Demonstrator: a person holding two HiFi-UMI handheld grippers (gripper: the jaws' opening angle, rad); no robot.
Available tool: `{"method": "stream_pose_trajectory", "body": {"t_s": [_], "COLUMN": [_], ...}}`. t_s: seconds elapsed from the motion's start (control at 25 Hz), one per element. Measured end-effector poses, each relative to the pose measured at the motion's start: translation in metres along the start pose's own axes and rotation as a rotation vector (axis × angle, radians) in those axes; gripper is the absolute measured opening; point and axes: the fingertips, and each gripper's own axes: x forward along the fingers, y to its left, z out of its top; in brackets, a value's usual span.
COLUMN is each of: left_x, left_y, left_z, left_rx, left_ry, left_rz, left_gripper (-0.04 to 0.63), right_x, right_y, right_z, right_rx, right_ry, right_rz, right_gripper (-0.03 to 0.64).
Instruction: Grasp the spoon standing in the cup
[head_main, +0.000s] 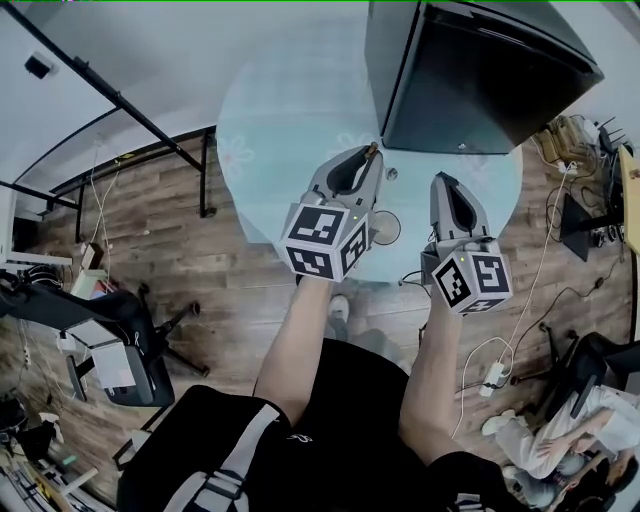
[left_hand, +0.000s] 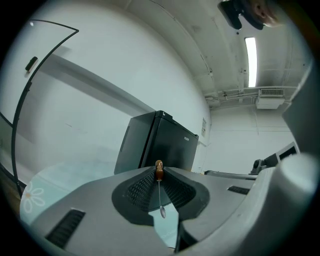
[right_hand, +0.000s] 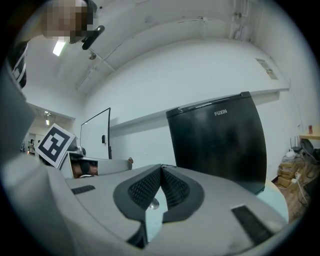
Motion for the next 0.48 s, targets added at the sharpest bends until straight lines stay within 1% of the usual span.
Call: {"method": "stream_pose_trajectory", "body": {"t_s": [0.48], "left_x": [0.012], "left_y": [-0.013], "left_z": [0.028], "left_rx": [0.028], "left_ry": [-0.049], "left_rz": [-0.023], "left_gripper": [0.061], "right_x": [0.002], "right_y": [-0.01], "right_z": [0.028], "right_rx": [-0.046], "right_ry": [-0.02], "right_rz": [0.011], "right_gripper": [-0.002]}}
